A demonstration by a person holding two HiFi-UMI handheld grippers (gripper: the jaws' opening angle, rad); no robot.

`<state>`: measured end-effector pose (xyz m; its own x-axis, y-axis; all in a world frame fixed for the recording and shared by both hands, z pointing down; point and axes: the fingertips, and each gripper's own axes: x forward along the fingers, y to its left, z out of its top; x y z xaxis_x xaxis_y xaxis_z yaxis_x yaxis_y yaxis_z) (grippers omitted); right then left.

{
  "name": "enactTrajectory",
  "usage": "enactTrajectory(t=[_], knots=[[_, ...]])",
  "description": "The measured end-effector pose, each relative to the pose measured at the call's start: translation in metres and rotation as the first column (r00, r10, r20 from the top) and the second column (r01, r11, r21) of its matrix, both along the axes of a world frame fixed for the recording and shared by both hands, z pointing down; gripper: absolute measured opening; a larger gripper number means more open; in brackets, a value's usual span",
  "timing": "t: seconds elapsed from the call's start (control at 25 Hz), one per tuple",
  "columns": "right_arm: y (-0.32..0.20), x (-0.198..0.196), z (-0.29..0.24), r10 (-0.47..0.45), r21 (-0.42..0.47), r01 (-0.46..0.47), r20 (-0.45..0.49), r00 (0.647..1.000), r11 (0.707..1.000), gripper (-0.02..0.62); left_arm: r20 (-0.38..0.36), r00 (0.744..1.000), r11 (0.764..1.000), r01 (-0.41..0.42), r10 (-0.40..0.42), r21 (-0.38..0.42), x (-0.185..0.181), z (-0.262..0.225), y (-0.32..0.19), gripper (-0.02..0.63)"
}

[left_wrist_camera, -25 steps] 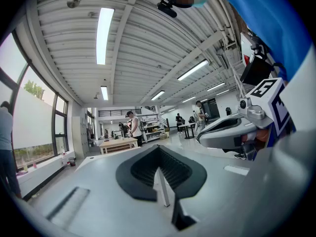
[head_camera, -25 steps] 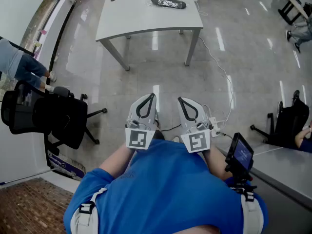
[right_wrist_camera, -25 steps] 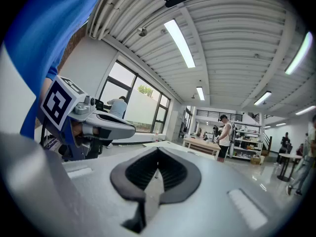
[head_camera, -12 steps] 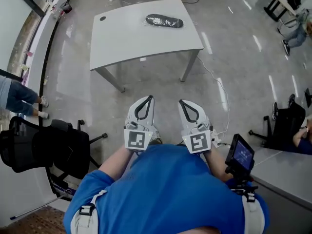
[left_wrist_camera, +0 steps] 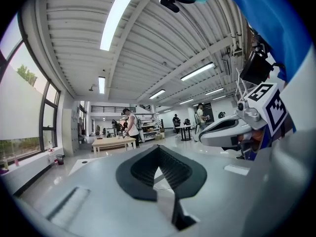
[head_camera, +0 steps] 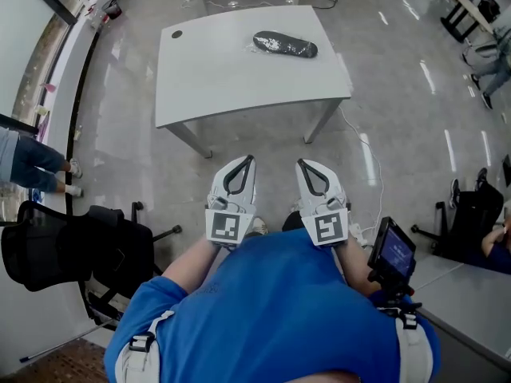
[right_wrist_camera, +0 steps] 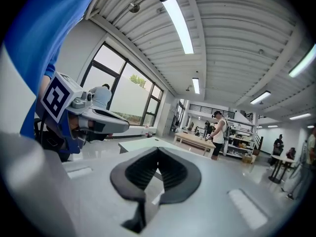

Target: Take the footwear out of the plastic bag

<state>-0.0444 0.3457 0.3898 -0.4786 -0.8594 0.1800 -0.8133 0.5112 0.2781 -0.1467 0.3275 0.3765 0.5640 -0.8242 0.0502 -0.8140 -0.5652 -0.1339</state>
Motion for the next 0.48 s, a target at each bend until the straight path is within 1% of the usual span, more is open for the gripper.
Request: enactTrajectory(t=[0.12, 0.28, 0.36, 0.48], knots=[[-0.028, 0.009, 0.004, -0.009, -0.015, 0.009, 0.017, 1.000, 1.000, 0.003, -0.012, 1.000, 1.000, 0.014, -0.014, 0.009, 0.009, -0.001, -0.028, 0.005], [-0.076, 0.031, 0.011, -0.027, -0.034, 0.029, 0.055, 0.998, 0.999, 0.003, 0.036, 0.998, 0.999, 0.054, -0.054, -0.006, 0.024, 0.006, -0.075, 0.005], [-0.101, 0.047, 0.016, -0.039, -0.050, 0.043, 0.067, 0.997, 0.998, 0.003, 0.040, 0.997, 0.998, 0.067, -0.067, -0.007, 0.039, 0.008, -0.099, 0.005], [-0.136, 0.074, 0.019, -0.060, -0.066, 0.066, 0.079, 0.995, 0.996, 0.003, 0.072, 0.993, 0.996, 0.092, -0.091, -0.010, 0.060, 0.011, -0.133, 0.005]])
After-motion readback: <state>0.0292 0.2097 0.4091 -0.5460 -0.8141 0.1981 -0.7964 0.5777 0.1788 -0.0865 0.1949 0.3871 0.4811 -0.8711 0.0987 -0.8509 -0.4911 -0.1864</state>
